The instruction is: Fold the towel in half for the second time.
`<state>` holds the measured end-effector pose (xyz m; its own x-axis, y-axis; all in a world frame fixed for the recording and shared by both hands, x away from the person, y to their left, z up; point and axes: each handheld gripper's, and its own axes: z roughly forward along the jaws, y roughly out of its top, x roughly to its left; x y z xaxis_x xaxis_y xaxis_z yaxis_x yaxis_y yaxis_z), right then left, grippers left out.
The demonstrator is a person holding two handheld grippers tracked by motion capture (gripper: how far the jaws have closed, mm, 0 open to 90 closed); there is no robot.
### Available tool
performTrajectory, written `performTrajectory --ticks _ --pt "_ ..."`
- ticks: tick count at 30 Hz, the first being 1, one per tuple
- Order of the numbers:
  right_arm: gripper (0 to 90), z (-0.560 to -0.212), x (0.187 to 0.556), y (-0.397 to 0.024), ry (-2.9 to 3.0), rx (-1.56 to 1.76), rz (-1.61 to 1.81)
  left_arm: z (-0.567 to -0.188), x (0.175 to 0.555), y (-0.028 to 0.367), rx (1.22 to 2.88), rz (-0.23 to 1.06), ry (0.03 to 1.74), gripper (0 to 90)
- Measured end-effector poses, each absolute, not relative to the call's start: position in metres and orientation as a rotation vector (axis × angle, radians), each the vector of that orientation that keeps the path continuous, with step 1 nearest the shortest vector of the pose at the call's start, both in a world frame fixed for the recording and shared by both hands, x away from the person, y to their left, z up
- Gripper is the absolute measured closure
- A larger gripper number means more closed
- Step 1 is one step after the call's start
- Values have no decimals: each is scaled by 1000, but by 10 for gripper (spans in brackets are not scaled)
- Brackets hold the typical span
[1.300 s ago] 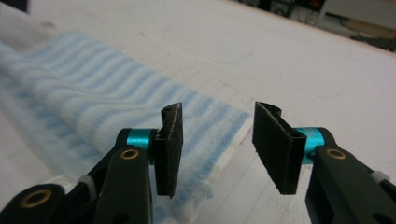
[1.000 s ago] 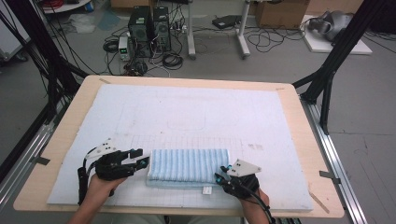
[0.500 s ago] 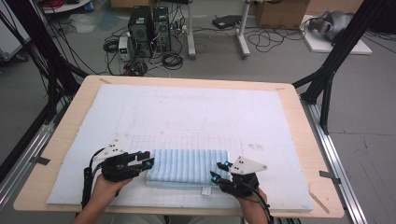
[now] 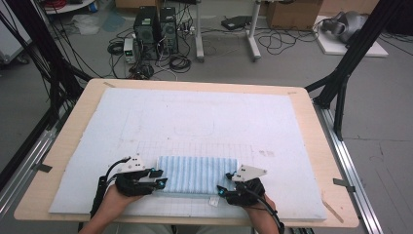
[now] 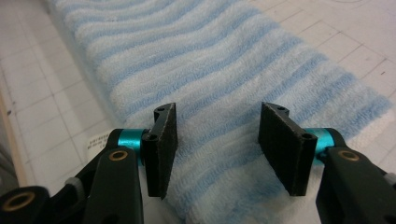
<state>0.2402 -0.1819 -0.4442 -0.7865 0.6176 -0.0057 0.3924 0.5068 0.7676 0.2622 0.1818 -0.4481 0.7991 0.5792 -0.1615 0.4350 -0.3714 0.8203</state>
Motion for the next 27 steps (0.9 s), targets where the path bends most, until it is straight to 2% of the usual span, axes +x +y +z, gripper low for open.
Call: performTrajectory --ticks 7,11,14,18,20,27 --pt "455 -441 238 -190 2487 863 1194 -448 262 184 2006 204 776 582" --pt "406 -433 236 -206 2365 893 1336 -444 265 194 1895 231 788 482" --pt "302 -426 238 -222 2251 943 1358 -438 269 205 1776 266 799 403" --pt "180 -419 243 -238 2137 1026 1302 -431 275 217 1678 321 833 248" --pt "118 -416 244 -245 2088 1067 1262 -427 278 224 1618 331 836 135" --pt "117 -410 242 -267 2051 1111 1227 -418 284 239 1589 421 853 123"
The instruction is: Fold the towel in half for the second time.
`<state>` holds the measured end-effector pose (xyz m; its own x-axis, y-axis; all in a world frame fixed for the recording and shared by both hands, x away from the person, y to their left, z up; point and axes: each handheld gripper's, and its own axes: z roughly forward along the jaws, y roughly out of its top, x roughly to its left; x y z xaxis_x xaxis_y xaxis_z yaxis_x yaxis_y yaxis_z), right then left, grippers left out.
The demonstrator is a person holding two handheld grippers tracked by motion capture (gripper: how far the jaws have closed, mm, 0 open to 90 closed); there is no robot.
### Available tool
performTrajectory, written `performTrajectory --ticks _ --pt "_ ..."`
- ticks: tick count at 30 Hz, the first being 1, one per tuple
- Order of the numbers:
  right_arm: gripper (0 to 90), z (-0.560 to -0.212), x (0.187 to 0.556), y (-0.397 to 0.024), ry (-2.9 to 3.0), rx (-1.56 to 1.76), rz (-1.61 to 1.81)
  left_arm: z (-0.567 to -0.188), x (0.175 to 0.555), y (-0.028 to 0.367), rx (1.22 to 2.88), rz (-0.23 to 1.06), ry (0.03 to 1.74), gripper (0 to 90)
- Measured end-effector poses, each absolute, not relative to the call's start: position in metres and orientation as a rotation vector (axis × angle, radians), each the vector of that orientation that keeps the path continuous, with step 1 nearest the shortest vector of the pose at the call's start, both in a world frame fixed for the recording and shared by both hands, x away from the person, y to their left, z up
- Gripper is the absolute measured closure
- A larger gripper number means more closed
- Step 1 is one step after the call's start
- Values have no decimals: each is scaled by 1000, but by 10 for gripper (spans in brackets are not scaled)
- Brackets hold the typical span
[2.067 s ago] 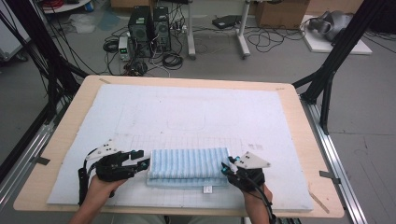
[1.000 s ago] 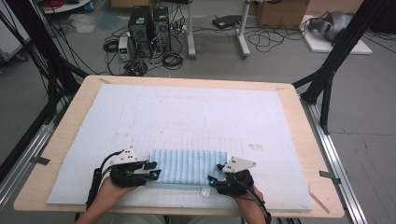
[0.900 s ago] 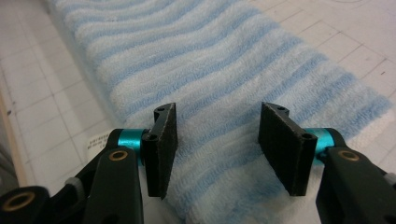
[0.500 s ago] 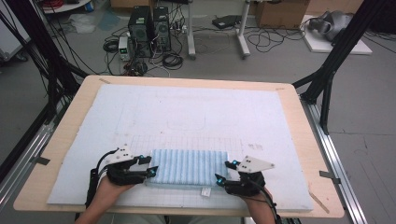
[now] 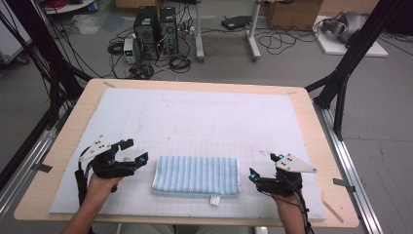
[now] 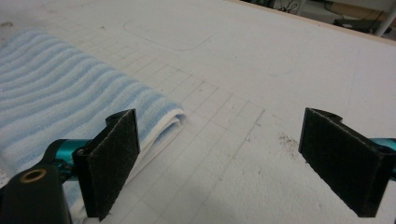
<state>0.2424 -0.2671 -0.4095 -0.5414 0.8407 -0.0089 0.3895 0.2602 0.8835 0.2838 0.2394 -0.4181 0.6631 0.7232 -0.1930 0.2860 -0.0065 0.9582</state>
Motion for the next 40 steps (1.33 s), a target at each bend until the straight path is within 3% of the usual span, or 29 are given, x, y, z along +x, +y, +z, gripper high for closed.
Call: performTrajectory --ticks 9,40 --pt "117 -407 241 -285 2011 1115 1216 -412 284 248 1599 455 852 130" --pt "117 -411 240 -278 1997 1132 1221 -413 275 260 1620 471 877 145"
